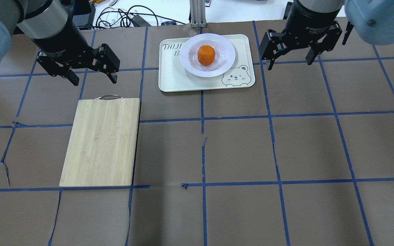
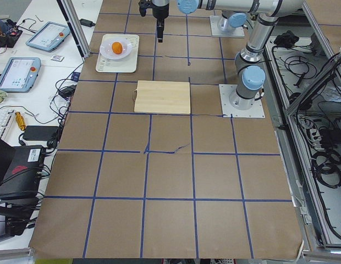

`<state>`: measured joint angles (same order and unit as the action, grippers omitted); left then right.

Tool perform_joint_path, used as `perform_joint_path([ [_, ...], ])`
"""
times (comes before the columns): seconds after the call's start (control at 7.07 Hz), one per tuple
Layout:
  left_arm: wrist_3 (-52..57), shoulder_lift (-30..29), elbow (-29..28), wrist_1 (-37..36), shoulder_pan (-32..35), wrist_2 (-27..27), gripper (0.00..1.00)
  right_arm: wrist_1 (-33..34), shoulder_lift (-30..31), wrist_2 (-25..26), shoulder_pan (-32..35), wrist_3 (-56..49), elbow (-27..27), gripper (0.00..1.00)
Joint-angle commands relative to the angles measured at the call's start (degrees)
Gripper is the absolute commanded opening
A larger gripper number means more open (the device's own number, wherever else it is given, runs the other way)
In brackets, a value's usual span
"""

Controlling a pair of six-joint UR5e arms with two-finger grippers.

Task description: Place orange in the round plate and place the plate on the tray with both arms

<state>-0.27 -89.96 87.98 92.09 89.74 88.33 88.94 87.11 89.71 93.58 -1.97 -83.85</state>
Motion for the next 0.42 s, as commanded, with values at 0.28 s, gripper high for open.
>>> perform_joint_path([
  [0.28,-0.09,0.04,0.0,-0.07,0.0,-0.09,1.0,0.18,0.87,-0.15,-3.74,0.3,-0.35,1.0],
])
